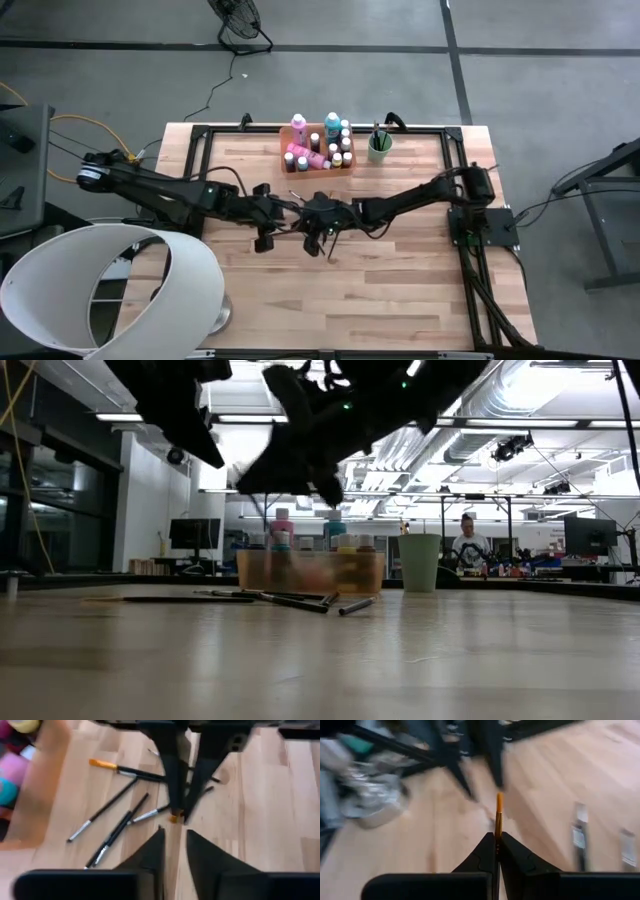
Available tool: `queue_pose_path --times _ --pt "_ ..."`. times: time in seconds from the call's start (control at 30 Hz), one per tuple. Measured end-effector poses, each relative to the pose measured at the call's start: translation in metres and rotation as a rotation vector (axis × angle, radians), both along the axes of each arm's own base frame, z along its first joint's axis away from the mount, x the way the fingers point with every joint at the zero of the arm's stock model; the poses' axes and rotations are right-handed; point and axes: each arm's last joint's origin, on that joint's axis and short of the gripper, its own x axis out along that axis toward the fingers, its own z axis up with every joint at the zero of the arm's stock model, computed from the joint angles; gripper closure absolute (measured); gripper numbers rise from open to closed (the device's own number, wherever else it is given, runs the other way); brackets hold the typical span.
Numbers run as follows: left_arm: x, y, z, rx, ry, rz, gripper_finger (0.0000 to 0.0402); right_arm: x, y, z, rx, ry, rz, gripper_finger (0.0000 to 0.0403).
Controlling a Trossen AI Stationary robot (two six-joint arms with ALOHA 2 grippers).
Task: Pick & Place Paint Supplies
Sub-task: Put the gold paint brush into the green cup
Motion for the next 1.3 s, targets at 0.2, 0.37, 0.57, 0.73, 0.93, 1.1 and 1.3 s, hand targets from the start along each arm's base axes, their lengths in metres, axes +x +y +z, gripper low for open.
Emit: queue_pose_path --times 0.2,0.37,0.57,0.73,0.93,1.1,1.3 --pt "-0.014 0.005 0.014 0.041 -0.064 0.087 0.0249 -0.02 -0.013 0.03 -0.081 0.067 -0.163 0.0398" --pt "-0.023 0.009 0.02 0.071 -0.078 0.138 0.0234 -0.042 -0.035 0.062 -0.193 0.065 -0.315 0.0399" --pt "-0.024 0.009 0.019 0.081 -0.069 0.165 0.0233 -0.087 -0.071 0.085 -0.253 0.003 -0.536 0.0399" --pt "-0.022 0.009 0.016 0.092 -0.05 0.17 0.0233 -0.127 -0.095 0.093 -0.278 -0.046 -0.681 0.0399" --pt "-0.021 0.01 0.017 0.101 -0.064 0.183 0.0233 -0.154 -0.12 0.092 -0.312 -0.135 -0.857 0.0399" --pt "-0.021 0.011 0.017 0.117 -0.068 0.21 0.0233 -0.163 -0.141 0.083 -0.334 -0.122 -0.996 0.0399" --pt "-0.021 0.011 0.017 0.099 -0.076 0.243 0.0233 -0.175 -0.164 0.081 -0.353 -0.103 -1.116 0.0399"
